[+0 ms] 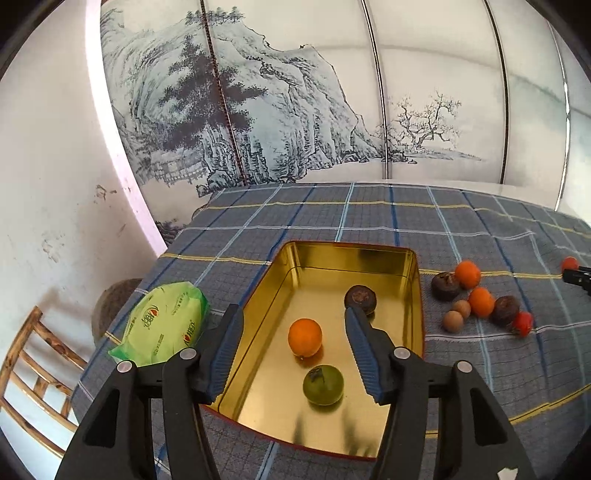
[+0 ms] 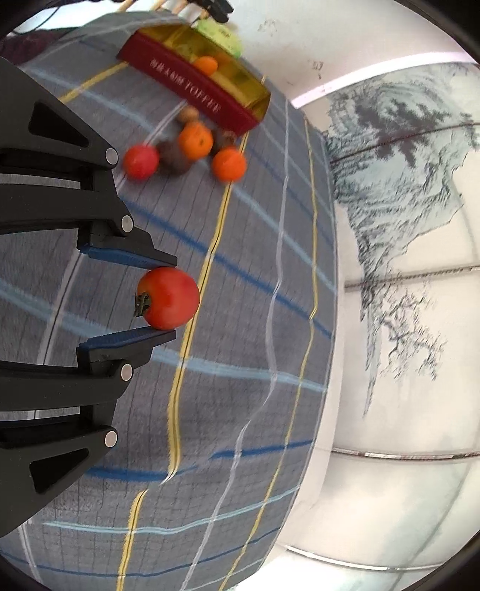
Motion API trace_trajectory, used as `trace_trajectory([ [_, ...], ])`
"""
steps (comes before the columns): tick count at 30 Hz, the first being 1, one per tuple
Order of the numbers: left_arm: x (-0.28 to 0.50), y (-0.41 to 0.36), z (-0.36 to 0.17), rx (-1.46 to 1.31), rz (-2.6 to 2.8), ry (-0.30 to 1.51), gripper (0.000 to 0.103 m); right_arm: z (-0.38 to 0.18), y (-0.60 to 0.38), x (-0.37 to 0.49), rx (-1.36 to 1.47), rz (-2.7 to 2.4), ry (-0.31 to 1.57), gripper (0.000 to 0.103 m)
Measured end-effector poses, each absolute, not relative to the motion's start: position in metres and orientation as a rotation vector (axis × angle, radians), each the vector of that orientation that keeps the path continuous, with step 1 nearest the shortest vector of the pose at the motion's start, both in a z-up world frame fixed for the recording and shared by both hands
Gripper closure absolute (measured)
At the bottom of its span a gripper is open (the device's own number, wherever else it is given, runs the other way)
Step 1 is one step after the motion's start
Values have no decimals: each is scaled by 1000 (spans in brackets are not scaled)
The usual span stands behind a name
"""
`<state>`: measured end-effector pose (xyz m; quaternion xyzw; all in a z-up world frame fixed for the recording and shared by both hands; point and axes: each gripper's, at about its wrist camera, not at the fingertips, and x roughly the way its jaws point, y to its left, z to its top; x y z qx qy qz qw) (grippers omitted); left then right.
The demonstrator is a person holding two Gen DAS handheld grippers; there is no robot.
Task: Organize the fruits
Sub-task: 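Carry the tomato over the tin and release it with the right gripper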
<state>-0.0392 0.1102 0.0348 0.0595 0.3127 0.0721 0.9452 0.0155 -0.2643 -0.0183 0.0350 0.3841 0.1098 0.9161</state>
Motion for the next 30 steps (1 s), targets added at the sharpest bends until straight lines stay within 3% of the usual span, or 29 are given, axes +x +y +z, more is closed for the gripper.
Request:
trace_trajectory([
  [30, -67, 147, 57, 74, 211, 605, 48, 38, -93, 7, -48, 611, 711, 70],
])
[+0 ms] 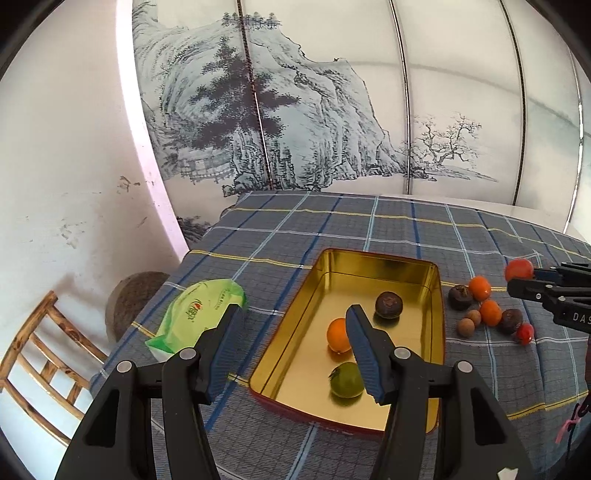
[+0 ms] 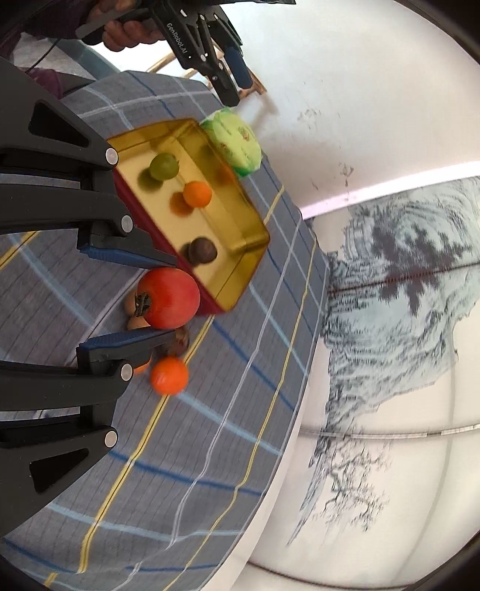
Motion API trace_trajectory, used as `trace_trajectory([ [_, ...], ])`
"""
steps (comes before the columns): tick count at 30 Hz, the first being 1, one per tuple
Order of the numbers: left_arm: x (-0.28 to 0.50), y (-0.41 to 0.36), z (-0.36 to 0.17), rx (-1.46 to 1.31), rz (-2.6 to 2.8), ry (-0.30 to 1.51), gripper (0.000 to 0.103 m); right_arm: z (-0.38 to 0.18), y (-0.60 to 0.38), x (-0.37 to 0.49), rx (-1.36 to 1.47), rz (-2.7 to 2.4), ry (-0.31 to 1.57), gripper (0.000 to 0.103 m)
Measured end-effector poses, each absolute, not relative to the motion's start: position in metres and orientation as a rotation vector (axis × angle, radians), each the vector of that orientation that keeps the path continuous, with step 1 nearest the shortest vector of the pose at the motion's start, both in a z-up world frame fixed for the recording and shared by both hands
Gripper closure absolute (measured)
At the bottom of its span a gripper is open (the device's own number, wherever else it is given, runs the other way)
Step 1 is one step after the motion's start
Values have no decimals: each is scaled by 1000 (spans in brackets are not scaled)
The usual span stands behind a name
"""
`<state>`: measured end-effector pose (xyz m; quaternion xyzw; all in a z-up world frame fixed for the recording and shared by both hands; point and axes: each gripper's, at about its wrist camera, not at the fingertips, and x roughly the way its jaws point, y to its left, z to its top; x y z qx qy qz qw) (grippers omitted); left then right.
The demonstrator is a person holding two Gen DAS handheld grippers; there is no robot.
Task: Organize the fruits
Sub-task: 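Carry the tomato over the tin and release it with the right gripper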
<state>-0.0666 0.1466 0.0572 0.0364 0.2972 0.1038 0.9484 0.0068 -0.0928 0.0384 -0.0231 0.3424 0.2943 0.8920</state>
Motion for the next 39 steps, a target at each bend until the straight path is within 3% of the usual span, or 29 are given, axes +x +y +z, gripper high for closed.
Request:
trace_trajectory([
  [39, -68, 184, 21, 18, 247, 689, 47, 2, 100, 77, -275, 744, 831, 70],
])
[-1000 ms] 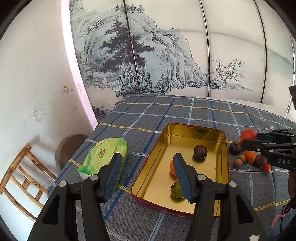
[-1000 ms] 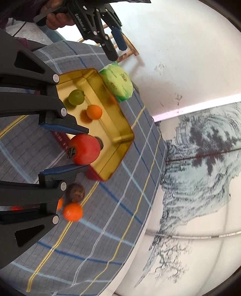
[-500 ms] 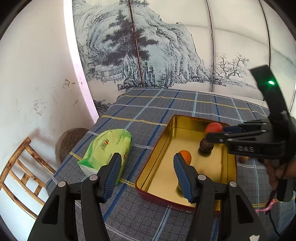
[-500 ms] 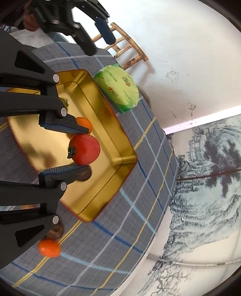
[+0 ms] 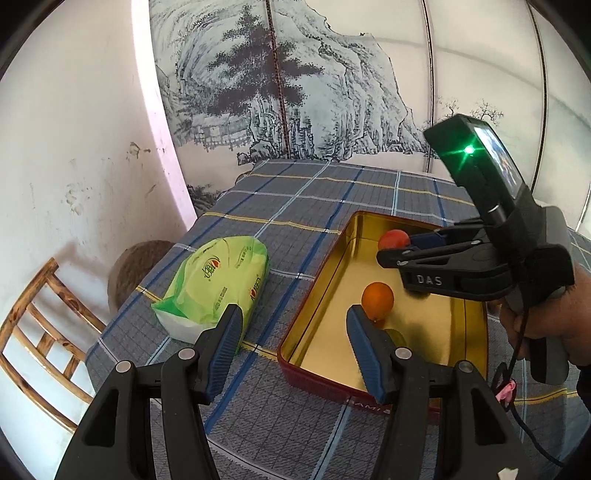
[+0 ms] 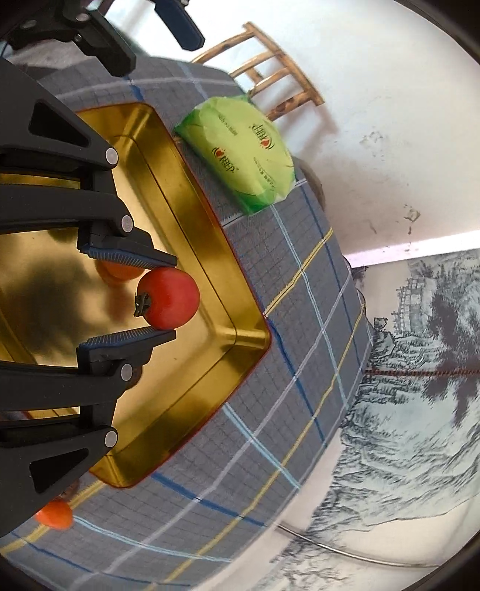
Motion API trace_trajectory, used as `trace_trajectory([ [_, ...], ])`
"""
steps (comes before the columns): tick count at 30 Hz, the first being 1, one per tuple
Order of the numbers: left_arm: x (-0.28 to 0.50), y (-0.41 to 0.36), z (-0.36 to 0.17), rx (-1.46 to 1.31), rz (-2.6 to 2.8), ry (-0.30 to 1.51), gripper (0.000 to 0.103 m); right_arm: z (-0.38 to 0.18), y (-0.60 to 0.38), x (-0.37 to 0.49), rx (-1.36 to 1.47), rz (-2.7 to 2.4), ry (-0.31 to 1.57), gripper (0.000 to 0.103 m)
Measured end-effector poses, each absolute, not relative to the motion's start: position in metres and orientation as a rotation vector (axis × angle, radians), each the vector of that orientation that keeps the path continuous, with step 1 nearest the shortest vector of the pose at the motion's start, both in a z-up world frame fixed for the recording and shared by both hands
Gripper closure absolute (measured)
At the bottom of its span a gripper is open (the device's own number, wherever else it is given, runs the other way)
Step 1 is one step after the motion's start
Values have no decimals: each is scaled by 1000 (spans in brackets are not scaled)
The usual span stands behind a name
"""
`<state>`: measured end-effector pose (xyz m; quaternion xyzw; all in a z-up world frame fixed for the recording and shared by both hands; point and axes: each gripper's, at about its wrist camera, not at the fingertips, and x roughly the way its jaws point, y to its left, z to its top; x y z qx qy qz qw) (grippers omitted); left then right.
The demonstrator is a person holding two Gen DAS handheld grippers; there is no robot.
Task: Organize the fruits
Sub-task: 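Carry the tomato over the tin and release it with the right gripper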
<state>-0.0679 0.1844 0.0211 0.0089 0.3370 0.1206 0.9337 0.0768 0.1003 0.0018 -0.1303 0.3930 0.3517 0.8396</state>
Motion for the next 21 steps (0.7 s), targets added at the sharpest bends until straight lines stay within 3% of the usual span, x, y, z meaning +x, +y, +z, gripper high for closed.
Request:
trace_trajectory([
  [21, -56, 187, 5, 8, 252, 734, 47, 4, 128, 68, -481, 622, 714, 70],
])
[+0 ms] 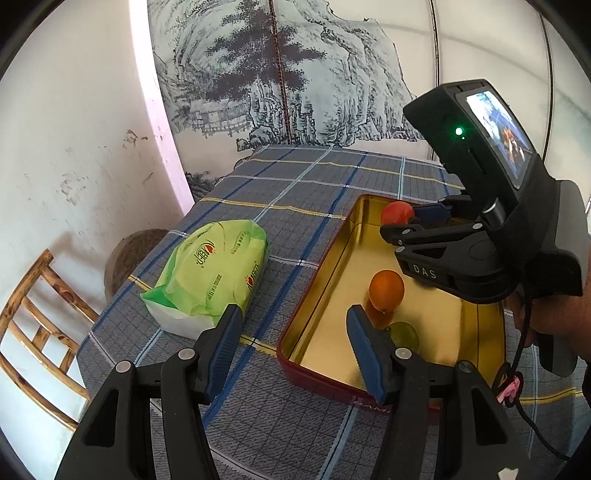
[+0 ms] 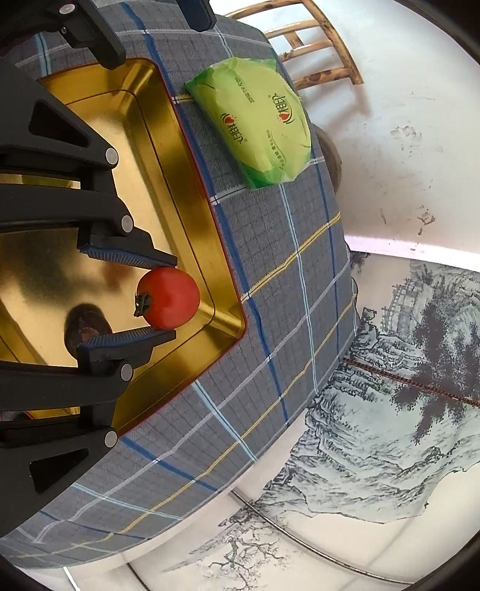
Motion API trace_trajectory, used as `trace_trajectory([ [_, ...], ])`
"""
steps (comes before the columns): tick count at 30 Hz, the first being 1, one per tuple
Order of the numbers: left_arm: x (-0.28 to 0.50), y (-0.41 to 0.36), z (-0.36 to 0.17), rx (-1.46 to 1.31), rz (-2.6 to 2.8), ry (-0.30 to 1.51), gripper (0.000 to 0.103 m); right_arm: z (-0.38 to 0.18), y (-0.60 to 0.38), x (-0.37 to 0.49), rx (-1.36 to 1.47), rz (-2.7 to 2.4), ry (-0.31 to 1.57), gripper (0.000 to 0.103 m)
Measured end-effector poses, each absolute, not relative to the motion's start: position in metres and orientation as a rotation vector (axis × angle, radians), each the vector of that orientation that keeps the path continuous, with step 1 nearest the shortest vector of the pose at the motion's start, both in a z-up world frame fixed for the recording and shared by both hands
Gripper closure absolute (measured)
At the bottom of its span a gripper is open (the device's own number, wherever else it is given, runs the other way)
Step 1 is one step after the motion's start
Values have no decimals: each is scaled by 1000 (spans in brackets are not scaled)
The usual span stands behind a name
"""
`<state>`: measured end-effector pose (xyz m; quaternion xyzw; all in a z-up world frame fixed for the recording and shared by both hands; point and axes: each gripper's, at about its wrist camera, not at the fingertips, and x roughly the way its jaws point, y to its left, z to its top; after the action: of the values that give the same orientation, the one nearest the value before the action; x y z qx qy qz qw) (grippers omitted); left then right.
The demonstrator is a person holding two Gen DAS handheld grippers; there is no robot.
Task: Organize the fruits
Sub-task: 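Carry the tomato over the tin and release it with the right gripper, then move the left gripper back to the fruit cluster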
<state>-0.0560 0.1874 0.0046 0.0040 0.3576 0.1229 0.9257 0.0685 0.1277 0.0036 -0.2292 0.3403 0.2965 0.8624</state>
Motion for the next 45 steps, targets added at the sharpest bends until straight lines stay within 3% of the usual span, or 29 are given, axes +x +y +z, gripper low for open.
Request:
trace_trajectory([
  [34, -49, 191, -11, -11, 247, 768, 47, 1, 139, 64, -570, 543, 634, 70],
  [45, -59, 184, 1, 1, 262, 753, 45, 2, 115, 75, -401, 576, 681, 65],
])
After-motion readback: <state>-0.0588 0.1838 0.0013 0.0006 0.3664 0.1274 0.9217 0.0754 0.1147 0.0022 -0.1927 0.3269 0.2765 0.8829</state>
